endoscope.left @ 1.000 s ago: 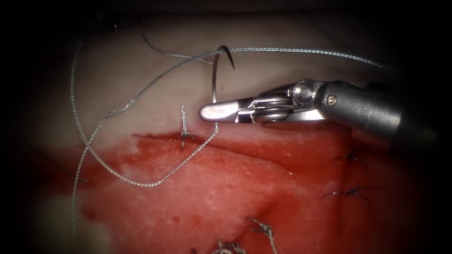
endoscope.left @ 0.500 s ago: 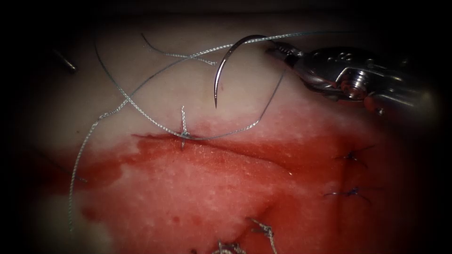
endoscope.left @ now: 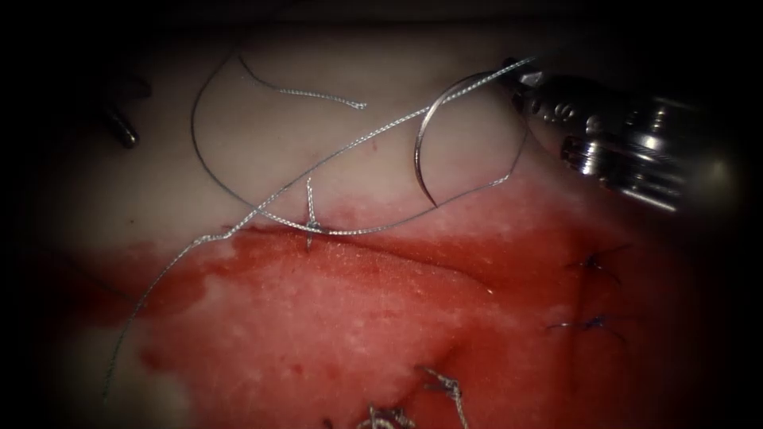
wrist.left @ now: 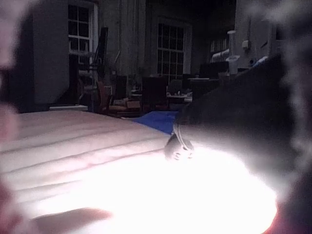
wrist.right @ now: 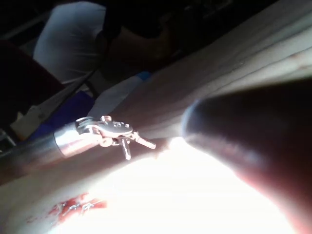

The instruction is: Wound Closure

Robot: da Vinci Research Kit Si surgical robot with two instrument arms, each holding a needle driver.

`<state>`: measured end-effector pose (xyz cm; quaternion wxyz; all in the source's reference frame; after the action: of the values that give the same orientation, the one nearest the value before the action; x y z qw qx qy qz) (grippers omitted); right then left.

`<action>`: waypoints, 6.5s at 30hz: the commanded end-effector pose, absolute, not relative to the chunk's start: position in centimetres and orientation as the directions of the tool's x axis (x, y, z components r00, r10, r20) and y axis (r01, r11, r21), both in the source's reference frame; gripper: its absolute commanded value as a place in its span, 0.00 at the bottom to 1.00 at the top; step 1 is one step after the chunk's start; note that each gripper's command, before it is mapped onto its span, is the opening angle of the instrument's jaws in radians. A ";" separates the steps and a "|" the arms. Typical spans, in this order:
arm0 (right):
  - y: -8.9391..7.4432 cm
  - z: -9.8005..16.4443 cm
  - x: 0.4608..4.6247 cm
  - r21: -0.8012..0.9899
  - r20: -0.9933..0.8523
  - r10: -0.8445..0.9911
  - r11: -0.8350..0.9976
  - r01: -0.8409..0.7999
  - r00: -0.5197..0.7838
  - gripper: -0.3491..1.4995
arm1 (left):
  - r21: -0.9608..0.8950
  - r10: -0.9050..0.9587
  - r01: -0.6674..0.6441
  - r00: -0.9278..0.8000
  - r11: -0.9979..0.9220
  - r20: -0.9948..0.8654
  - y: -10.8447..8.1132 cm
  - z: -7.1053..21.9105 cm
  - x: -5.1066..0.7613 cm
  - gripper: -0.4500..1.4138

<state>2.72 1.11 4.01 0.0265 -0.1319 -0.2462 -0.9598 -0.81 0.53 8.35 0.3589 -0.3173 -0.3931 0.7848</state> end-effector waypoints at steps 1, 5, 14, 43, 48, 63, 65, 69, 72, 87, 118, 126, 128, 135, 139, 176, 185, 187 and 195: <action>1.2 3.8 2.88 0.485 0.269 0.030 -0.868 0.109 -0.963 0.00 | -0.869 0.841 -0.266 -0.476 -0.416 -0.257 0.7 8.1 -0.97 0.59; 1.1 3.7 2.99 0.498 0.261 0.038 -0.861 0.100 -0.965 0.00 | -0.885 0.892 -0.270 -0.359 -0.380 -0.273 0.7 7.8 -1.36 0.37; 0.9 3.7 3.22 0.499 0.301 -0.087 -0.834 0.235 -0.950 0.00 | -0.884 0.853 -0.230 -0.440 -0.407 -0.279 0.2 8.1 -2.04 0.22; 0.8 3.6 3.35 0.496 0.314 -0.191 -0.803 0.332 -0.930 0.00 | -0.786 0.864 -0.393 -0.369 -0.478 -0.341 0.2 8.5 -2.10 0.48; 0.8 3.7 3.36 0.495 0.315 -0.190 -0.803 0.332 -0.930 0.00 | -0.829 0.882 -0.369 -0.379 -0.421 -0.279 0.2 8.5 -2.07 0.45; 0.8 3.7 3.41 0.499 0.313 -0.193 -0.800 0.333 -0.930 0.00 | -0.885 0.925 -0.357 -0.336 -0.298 -0.176 0.0 8.4 -2.44 0.32; 0.8 3.7 3.41 0.498 0.315 -0.191 -0.801 0.333 -0.930 0.00 | -0.889 0.929 -0.358 -0.329 -0.287 -0.168 0.0 8.4 -2.45 0.28; 0.8 3.7 3.43 0.498 0.314 -0.192 -0.801 0.334 -0.930 0.00 | -0.902 0.948 -0.348 -0.272 -0.257 -0.165 0.0 8.4 -2.44 0.00; 0.8 3.7 3.43 0.495 0.314 -0.207 -0.797 0.346 -0.927 0.12 | -0.892 0.960 -0.384 -0.227 -0.240 -0.161 0.0 8.4 -2.41 0.00; 0.9 3.5 3.27 -0.330 0.632 -0.546 -0.832 0.447 -0.550 0.64 | -0.926 0.955 -0.257 0.183 0.278 0.235 0.5 8.6 -1.67 0.00; 0.9 4.6 3.32 -0.952 0.195 -0.906 -0.267 -0.151 0.376 0.77 | -0.608 0.745 0.762 0.269 0.223 0.610 0.2 9.2 -2.27 0.00; 0.8 4.7 3.43 -0.961 0.127 -0.892 -0.219 -0.169 0.433 0.76 | -0.319 0.515 0.884 0.107 0.343 0.851 -0.1 9.2 -2.38 0.00; 0.8 4.7 3.42 -0.963 0.115 -0.895 -0.208 -0.174 0.431 0.76 | -0.153 0.456 0.909 -0.044 0.386 0.889 -0.1 9.2 -2.46 0.00; 0.8 4.7 3.40 -0.965 0.105 -0.894 -0.198 -0.173 0.436 0.75 | 0.028 0.449 0.878 -0.272 0.479 0.851 -0.4 9.2 -2.75 0.00; 0.9 4.7 3.34 -0.977 0.054 -0.881 -0.145 -0.159 0.470 0.75 | 0.023 0.461 0.874 -0.278 0.485 0.843 -0.5 9.2 -2.85 0.00; 0.8 4.6 3.32 -0.976 -0.057 -0.904 0.140 0.169 0.424 0.73 | -0.112 0.439 0.874 -0.124 0.473 0.890 -0.8 8.8 -2.90 0.00; 0.7 4.6 3.35 -0.977 -0.001 -0.908 0.089 0.192 0.419 0.41 | -0.115 0.442 0.872 -0.124 0.476 0.888 -0.8 8.8 -2.90 0.00; 0.7 4.7 3.34 -0.977 0.012 -0.909 0.077 0.197 0.416 0.14 | -0.115 0.442 0.872 -0.124 0.476 0.888 -0.8 8.8 -2.90 0.00; 0.7 4.7 3.34 -0.977 0.015 -0.909 0.074 0.198 0.416 0.00 | -0.093 0.417 0.885 -0.120 0.456 0.901 -0.8 8.8 -2.94 0.58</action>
<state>3.28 0.59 4.77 0.6535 -0.5279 0.3344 -0.4272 -2.93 -0.90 8.83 0.4815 -0.4541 -0.7112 -0.2369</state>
